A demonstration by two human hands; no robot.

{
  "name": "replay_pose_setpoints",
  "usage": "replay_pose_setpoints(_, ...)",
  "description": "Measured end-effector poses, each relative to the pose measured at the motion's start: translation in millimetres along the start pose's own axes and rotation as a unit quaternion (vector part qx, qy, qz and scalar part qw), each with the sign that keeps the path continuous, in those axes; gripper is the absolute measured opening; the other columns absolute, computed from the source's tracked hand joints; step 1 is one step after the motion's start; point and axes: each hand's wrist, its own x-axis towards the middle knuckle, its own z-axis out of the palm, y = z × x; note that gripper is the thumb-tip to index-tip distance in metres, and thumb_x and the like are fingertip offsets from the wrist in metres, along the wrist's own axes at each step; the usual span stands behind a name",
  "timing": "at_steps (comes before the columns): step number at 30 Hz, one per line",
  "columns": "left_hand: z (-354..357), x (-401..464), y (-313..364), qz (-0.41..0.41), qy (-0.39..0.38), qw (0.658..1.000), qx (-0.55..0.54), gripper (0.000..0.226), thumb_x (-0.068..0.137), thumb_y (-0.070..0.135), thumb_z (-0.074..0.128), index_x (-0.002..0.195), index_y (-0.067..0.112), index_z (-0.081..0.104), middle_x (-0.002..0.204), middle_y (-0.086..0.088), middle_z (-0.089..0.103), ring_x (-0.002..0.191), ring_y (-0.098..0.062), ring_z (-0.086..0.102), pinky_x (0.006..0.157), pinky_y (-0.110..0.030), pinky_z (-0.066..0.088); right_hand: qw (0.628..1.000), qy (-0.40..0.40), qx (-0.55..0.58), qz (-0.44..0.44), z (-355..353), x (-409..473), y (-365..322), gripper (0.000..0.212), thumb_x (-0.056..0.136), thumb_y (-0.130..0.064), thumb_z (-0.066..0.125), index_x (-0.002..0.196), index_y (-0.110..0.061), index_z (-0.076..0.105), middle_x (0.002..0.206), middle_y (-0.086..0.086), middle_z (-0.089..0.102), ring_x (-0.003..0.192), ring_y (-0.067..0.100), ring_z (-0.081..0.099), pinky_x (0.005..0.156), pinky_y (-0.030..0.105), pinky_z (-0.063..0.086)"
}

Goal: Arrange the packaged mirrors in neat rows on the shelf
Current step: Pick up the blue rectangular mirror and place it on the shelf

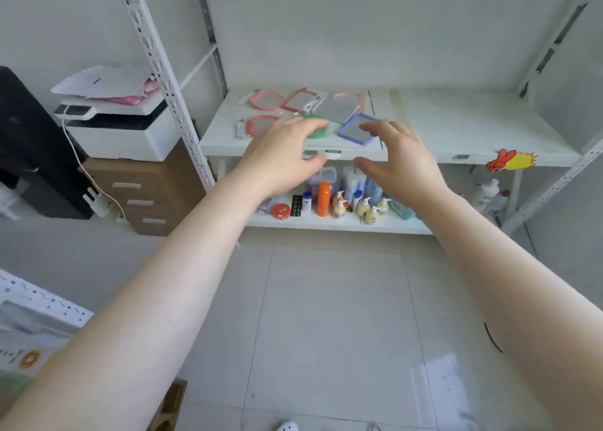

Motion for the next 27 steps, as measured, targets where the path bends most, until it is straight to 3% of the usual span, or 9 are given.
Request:
replay_pose_setpoints(6,47,-13,-13,-0.026,-0.071,0.996,0.041,0.058,0.086,0.033,0.056,0.142,0.028,0.042,0.144,0.003,0.049,0.135,-0.022,0.041,0.111,-0.037,0.035,0.996,-0.065,-0.057,0.028,42,-18,27,0.056,0.087,-0.037,0.062,0.139,-0.026,0.044,0.132,0.002,0.051,0.126,0.025,0.042,0.089,0.036,0.043)
replay_pose_setpoints(13,79,-8,-54,-0.043,-0.106,0.990,0.081,0.055,0.087,0.036,0.053,0.140,0.033,0.040,0.135,0.001,0.055,0.128,-0.025,0.047,0.100,-0.039,0.044,0.992,-0.099,-0.070,0.039,89,-2,44,0.050,0.088,-0.036,0.060,0.135,-0.023,0.048,0.124,0.005,0.054,0.124,0.029,0.044,0.087,0.037,0.044)
replay_pose_setpoints(18,102,23,-100,-0.053,-0.146,0.983,0.096,0.054,0.088,0.036,0.052,0.140,0.028,0.042,0.136,-0.004,0.055,0.128,-0.030,0.048,0.100,-0.039,0.043,0.990,-0.107,-0.074,0.058,130,30,47,0.041,0.092,-0.036,0.052,0.131,-0.024,0.051,0.122,0.007,0.055,0.122,0.029,0.044,0.087,0.041,0.045)
replay_pose_setpoints(27,117,99,-178,-0.047,-0.197,0.975,0.095,0.056,0.087,0.038,0.056,0.140,0.029,0.041,0.137,-0.002,0.053,0.129,-0.028,0.047,0.099,-0.039,0.044,0.979,-0.157,-0.062,0.116,186,110,54,0.048,0.083,-0.035,0.060,0.129,-0.023,0.050,0.119,0.010,0.054,0.121,0.032,0.045,0.087,0.042,0.046)
